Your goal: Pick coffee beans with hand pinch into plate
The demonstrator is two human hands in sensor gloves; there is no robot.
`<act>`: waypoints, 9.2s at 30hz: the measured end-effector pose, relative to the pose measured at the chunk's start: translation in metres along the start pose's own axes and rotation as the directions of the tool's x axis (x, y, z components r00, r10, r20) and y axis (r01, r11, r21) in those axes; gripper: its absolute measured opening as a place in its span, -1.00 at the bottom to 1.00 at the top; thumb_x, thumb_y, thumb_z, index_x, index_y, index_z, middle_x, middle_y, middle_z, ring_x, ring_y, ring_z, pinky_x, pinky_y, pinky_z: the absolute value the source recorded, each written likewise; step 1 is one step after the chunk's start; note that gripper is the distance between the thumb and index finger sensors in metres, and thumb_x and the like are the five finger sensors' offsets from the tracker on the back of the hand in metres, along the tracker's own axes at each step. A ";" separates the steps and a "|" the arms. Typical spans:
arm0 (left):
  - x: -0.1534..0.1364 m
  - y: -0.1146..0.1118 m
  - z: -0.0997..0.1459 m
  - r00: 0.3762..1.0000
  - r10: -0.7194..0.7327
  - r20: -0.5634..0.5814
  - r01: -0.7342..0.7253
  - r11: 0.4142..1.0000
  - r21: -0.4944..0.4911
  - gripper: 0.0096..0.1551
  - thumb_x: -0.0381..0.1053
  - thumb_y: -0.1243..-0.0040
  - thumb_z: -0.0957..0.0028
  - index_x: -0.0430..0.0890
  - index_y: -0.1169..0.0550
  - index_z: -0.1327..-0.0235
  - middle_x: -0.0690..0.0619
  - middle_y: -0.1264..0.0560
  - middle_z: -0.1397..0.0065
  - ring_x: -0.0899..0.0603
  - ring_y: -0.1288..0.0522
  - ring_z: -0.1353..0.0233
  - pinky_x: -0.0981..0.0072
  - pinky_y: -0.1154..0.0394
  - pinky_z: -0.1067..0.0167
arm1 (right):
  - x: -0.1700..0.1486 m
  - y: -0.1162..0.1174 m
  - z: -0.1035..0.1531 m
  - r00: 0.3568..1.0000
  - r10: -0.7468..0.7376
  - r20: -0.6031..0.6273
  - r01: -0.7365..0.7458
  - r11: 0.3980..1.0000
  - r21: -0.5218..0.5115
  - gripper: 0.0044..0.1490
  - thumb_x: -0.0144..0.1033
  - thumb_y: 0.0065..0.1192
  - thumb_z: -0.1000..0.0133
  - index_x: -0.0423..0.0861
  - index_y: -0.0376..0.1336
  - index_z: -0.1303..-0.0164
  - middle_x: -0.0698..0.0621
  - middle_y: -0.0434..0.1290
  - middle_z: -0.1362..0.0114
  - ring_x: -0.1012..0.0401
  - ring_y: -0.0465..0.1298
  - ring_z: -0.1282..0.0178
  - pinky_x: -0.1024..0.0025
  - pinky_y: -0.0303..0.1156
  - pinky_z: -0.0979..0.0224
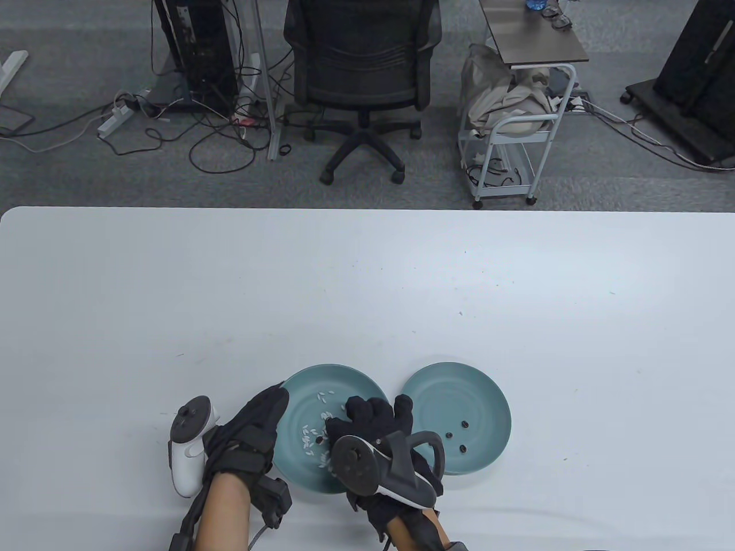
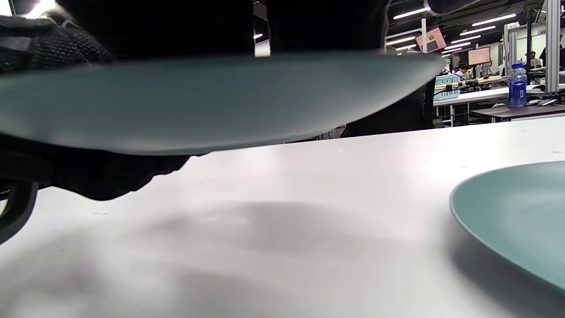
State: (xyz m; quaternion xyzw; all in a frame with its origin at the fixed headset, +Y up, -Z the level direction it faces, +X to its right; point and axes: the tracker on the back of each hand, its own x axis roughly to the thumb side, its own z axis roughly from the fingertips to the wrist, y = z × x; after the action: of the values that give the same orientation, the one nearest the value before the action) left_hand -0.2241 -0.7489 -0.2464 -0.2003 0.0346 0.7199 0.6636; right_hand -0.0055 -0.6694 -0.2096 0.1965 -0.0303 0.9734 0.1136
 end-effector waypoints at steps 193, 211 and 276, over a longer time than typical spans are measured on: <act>0.000 0.001 0.000 1.000 -0.020 -0.022 0.020 1.000 -0.017 -0.39 0.03 0.08 -0.48 -0.15 -0.23 -0.74 -0.30 -0.56 -0.39 -0.30 -0.67 -0.18 -0.06 -0.66 -0.05 | 0.013 0.008 0.001 0.996 0.087 0.038 -0.087 0.996 -0.004 -0.54 -0.06 0.28 -0.14 0.06 0.43 -0.21 -0.15 0.25 -0.60 -0.24 0.24 -0.60 -0.49 0.03 -0.52; 0.000 0.001 0.001 0.999 -0.035 -0.015 0.034 0.999 -0.028 -0.38 0.03 0.07 -0.47 -0.15 -0.23 -0.74 -0.31 -0.56 -0.39 -0.31 -0.66 -0.18 -0.07 -0.66 -0.05 | 0.001 0.008 -0.002 0.998 -0.062 -0.033 0.065 0.995 0.077 -0.54 -0.07 0.21 -0.18 0.07 0.42 -0.24 -0.18 0.23 -0.62 -0.28 0.18 -0.63 -0.53 -0.02 -0.50; 0.003 -0.002 0.002 1.000 -0.029 0.000 0.029 1.000 0.006 -0.39 0.02 0.06 -0.47 -0.16 -0.25 -0.73 -0.29 -0.57 -0.46 -0.29 -0.68 -0.17 -0.05 -0.67 -0.03 | -0.107 -0.019 0.014 0.892 -0.381 -0.244 0.317 0.911 -0.263 -0.48 -0.11 0.33 -0.06 -0.19 0.40 -0.08 -0.14 0.26 -0.54 -0.22 0.25 -0.57 -0.53 -0.02 -0.51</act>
State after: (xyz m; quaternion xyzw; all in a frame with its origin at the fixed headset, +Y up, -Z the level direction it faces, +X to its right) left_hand -0.2233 -0.7451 -0.2450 -0.1989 0.0339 0.7100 0.6747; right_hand 0.1001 -0.6747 -0.2378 0.0402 -0.0830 0.9457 0.3116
